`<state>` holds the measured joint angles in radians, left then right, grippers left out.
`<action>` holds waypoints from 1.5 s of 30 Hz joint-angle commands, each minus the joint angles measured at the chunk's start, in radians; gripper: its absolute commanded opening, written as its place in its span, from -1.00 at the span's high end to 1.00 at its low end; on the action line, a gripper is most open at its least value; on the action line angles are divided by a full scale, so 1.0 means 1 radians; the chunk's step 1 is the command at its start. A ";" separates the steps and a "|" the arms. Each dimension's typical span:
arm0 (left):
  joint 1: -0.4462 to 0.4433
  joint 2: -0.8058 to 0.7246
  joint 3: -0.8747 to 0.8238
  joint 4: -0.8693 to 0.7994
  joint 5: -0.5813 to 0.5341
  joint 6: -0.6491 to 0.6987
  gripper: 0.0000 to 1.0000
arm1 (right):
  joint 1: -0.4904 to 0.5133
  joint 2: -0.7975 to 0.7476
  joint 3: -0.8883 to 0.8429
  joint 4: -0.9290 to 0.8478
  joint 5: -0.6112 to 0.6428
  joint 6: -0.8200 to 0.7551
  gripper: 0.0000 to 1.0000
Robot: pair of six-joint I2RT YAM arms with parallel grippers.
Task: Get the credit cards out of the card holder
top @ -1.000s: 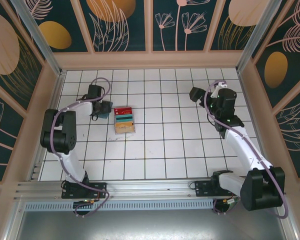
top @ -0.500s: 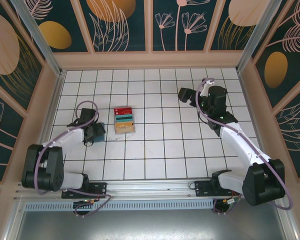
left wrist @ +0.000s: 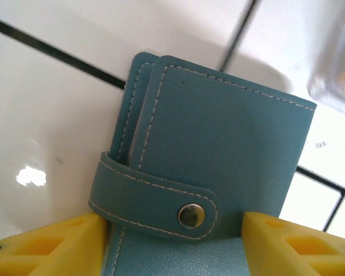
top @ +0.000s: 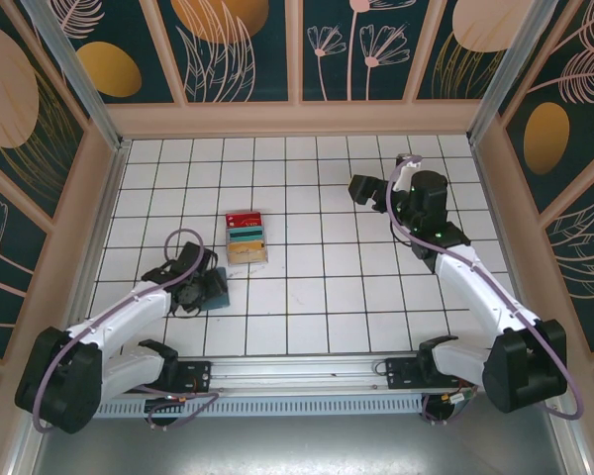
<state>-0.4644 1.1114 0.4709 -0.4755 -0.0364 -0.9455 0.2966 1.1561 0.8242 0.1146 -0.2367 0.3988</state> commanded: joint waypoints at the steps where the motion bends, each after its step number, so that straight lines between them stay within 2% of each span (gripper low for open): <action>1: -0.109 0.008 -0.015 -0.020 0.028 -0.121 -0.27 | 0.012 -0.037 0.013 0.007 -0.012 -0.011 -0.98; 8: -0.357 0.129 0.048 0.183 0.024 -0.343 -0.27 | 0.022 -0.065 -0.004 -0.015 -0.007 -0.009 -0.98; 11: -0.422 0.202 0.095 0.260 0.025 -0.398 -0.23 | 0.026 -0.077 -0.012 -0.029 -0.009 -0.009 -0.98; 16: -0.500 0.297 0.198 0.297 -0.015 -0.443 -0.24 | 0.040 -0.101 -0.032 -0.060 -0.007 -0.010 -0.98; 18: -0.519 0.328 0.231 0.298 -0.029 -0.447 -0.26 | 0.048 -0.108 -0.041 -0.076 0.003 -0.009 -0.98; 22: -0.534 0.337 0.262 0.276 -0.050 -0.441 -0.45 | 0.078 -0.113 -0.043 -0.122 0.001 -0.006 -0.98; 27: -0.534 0.321 0.320 0.150 -0.101 -0.386 -0.46 | 0.130 -0.121 -0.070 -0.130 -0.019 0.015 -0.98; 30: -0.535 0.345 0.371 0.078 -0.138 -0.353 -0.34 | 0.173 -0.118 -0.099 -0.127 -0.016 0.031 -0.97; 32: -0.536 0.383 0.420 0.020 -0.164 -0.327 -0.14 | 0.196 -0.115 -0.120 -0.123 -0.006 0.041 -0.98; 33: -0.538 0.405 0.448 -0.012 -0.177 -0.316 -0.12 | 0.205 -0.116 -0.129 -0.122 0.004 0.047 -0.98; 35: -0.545 0.446 0.494 -0.056 -0.202 -0.299 0.12 | 0.215 -0.120 -0.141 -0.121 0.014 0.048 -0.98; 36: -0.549 0.466 0.512 -0.077 -0.212 -0.293 0.17 | 0.217 -0.122 -0.145 -0.122 0.019 0.047 -0.98; 45: -0.556 0.531 0.552 -0.161 -0.233 -0.301 0.18 | 0.219 -0.147 -0.173 -0.117 0.046 0.053 -0.98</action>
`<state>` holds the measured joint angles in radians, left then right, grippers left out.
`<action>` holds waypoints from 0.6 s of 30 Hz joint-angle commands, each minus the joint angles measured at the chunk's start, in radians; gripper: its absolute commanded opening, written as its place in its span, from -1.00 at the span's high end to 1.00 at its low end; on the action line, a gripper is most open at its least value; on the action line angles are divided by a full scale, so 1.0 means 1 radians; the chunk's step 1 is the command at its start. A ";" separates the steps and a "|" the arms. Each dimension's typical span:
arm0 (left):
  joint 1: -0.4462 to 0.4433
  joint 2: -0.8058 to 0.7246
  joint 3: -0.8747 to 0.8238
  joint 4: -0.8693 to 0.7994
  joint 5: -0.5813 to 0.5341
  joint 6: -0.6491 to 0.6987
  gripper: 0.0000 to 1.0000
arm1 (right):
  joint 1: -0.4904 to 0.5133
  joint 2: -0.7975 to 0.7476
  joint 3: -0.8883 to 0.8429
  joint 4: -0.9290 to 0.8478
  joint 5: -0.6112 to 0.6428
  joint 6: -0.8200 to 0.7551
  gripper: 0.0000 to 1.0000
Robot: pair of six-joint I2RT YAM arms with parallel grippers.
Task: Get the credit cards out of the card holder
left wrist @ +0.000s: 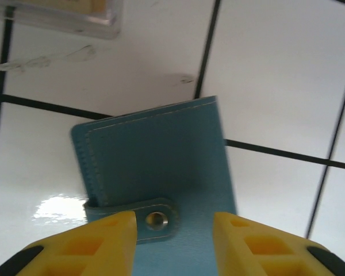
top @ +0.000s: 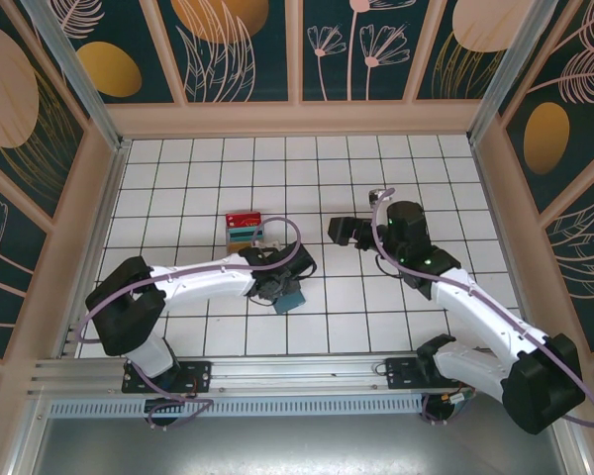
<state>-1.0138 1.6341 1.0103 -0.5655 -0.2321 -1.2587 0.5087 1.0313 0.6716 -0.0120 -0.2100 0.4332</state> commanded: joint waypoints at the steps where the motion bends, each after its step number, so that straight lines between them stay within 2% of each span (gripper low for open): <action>1: -0.006 0.015 0.012 -0.070 -0.038 0.016 0.18 | 0.007 -0.022 -0.024 0.010 0.022 0.020 -0.98; 10: -0.006 0.045 0.022 -0.023 -0.020 0.043 0.06 | 0.007 -0.025 -0.049 0.016 0.020 0.027 -0.98; 18: -0.005 0.106 0.014 -0.023 0.007 0.054 0.13 | 0.005 -0.029 -0.063 0.024 0.027 0.030 -0.98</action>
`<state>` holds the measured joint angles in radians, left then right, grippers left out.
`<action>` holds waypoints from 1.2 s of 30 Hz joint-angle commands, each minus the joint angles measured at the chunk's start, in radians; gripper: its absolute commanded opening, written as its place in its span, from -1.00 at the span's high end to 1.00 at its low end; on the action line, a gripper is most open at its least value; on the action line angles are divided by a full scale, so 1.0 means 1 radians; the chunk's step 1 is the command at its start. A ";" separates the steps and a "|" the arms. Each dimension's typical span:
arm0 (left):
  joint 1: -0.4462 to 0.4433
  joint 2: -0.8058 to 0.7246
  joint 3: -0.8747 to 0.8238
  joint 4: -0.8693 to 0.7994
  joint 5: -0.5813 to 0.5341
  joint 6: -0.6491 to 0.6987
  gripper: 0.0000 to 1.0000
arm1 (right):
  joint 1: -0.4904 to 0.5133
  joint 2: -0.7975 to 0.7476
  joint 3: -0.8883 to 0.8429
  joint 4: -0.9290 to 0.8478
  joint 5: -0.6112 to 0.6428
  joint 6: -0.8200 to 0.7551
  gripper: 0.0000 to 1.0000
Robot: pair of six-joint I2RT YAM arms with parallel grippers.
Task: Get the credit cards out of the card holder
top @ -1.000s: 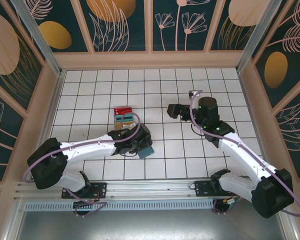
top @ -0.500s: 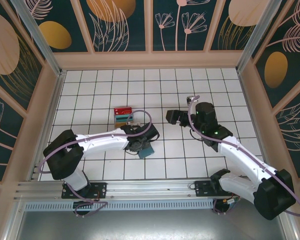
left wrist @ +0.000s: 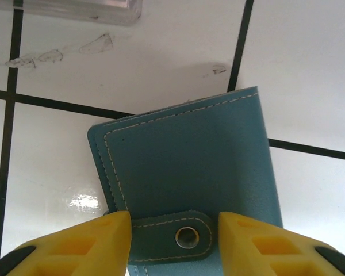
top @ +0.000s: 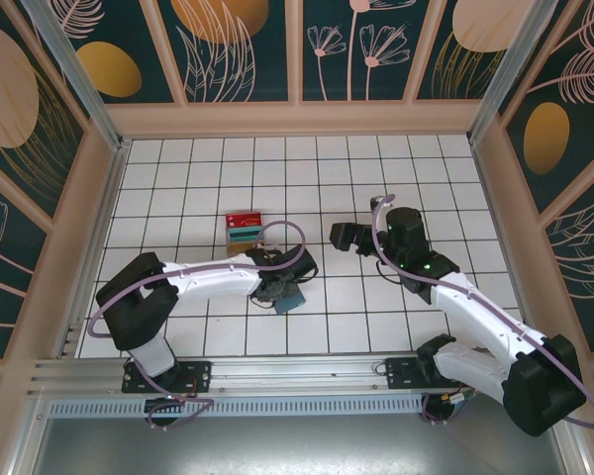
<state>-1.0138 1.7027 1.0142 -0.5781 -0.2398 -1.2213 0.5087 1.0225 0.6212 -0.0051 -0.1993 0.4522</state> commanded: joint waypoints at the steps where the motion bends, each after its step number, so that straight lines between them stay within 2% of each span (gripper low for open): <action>1: -0.006 0.043 0.008 -0.011 0.016 0.021 0.14 | 0.007 -0.019 -0.013 0.020 0.017 0.013 -0.98; 6: -0.006 0.069 0.012 -0.018 0.014 0.032 0.27 | 0.007 -0.011 -0.017 0.025 0.001 0.018 -0.97; 11: -0.006 0.055 0.021 -0.029 -0.002 0.038 0.77 | 0.010 0.003 -0.026 0.030 -0.045 0.023 -0.97; 13: -0.006 0.044 0.019 -0.031 -0.011 0.038 1.00 | 0.012 0.012 -0.029 0.039 -0.070 0.023 -0.88; 19: -0.006 -0.025 -0.013 0.004 -0.033 0.038 1.00 | 0.033 0.072 -0.051 0.091 -0.177 0.051 -0.34; 23: -0.006 -0.113 -0.088 0.106 -0.040 0.041 1.00 | 0.077 0.123 -0.073 0.154 -0.234 0.081 -0.02; 25: -0.005 -0.156 -0.122 0.164 -0.035 0.049 1.00 | 0.098 0.161 -0.075 0.189 -0.275 0.093 0.08; 31: -0.006 -0.235 -0.185 0.238 -0.036 0.064 1.00 | 0.139 0.310 -0.090 0.311 -0.382 0.154 0.02; 36: -0.006 -0.316 -0.223 0.248 -0.052 0.073 1.00 | 0.181 0.399 -0.056 0.309 -0.365 0.147 -0.10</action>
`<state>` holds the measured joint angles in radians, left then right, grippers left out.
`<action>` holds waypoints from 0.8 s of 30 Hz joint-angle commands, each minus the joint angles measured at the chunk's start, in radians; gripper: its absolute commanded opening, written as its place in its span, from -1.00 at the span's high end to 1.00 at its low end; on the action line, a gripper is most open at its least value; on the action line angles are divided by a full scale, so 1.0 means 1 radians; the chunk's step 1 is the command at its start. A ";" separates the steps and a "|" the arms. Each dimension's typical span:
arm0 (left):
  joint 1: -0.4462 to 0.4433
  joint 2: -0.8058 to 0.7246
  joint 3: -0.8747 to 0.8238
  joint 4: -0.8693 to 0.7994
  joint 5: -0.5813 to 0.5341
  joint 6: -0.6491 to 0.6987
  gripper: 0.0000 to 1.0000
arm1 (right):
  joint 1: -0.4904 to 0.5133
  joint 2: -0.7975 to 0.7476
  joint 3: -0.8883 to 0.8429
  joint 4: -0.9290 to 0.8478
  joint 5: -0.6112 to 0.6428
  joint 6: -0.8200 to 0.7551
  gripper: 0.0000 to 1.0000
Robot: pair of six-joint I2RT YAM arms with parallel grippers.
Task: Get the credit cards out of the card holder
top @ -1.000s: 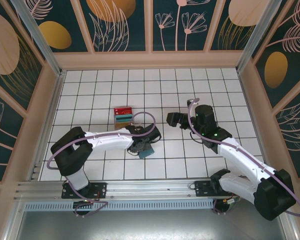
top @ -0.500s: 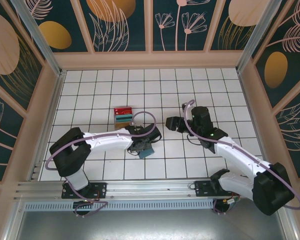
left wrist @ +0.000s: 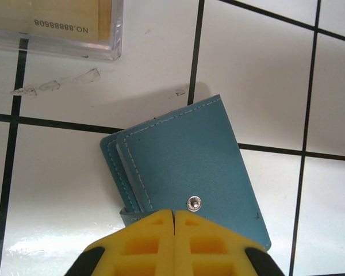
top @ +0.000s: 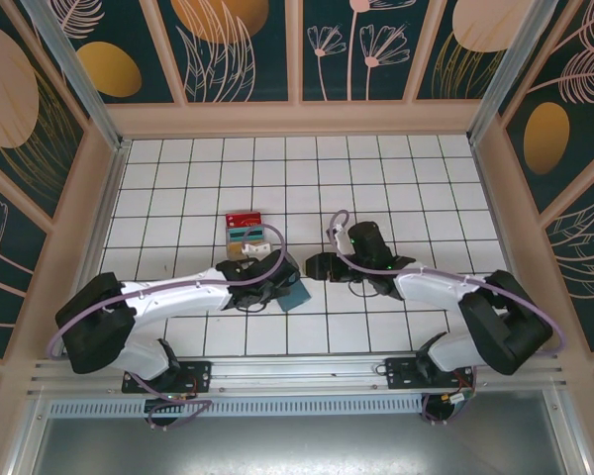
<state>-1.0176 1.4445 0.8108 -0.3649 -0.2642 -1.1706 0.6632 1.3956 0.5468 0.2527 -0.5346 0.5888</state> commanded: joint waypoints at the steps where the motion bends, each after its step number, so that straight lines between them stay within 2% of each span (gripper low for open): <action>1: -0.002 -0.081 -0.025 0.041 -0.030 0.032 1.00 | 0.035 0.035 0.028 0.039 -0.015 0.004 -0.11; 6: -0.002 -0.174 -0.021 0.073 -0.030 0.089 1.00 | 0.050 0.079 0.057 0.012 0.022 -0.012 -0.24; 10: -0.001 -0.190 -0.015 0.103 -0.004 0.112 1.00 | 0.053 0.098 0.071 0.011 0.024 -0.012 -0.29; 13: -0.002 -0.176 0.003 0.092 -0.003 0.125 1.00 | 0.055 0.111 0.082 0.008 0.025 -0.018 -0.28; 16: -0.002 -0.157 0.007 0.079 -0.001 0.129 1.00 | 0.058 0.131 0.094 -0.003 0.031 -0.030 -0.15; 18: -0.001 -0.153 0.003 0.078 0.002 0.124 1.00 | 0.058 0.137 0.099 -0.009 0.031 -0.035 -0.13; 21: -0.002 -0.159 0.008 0.091 -0.002 0.124 1.00 | 0.062 0.125 0.109 -0.014 0.016 -0.042 -0.36; 24: -0.002 -0.159 0.020 0.097 -0.008 0.135 1.00 | 0.065 0.099 0.110 0.001 0.000 -0.044 -0.43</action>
<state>-1.0176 1.2842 0.7944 -0.2878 -0.2668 -1.0611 0.7174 1.5230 0.6266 0.2432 -0.5182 0.5594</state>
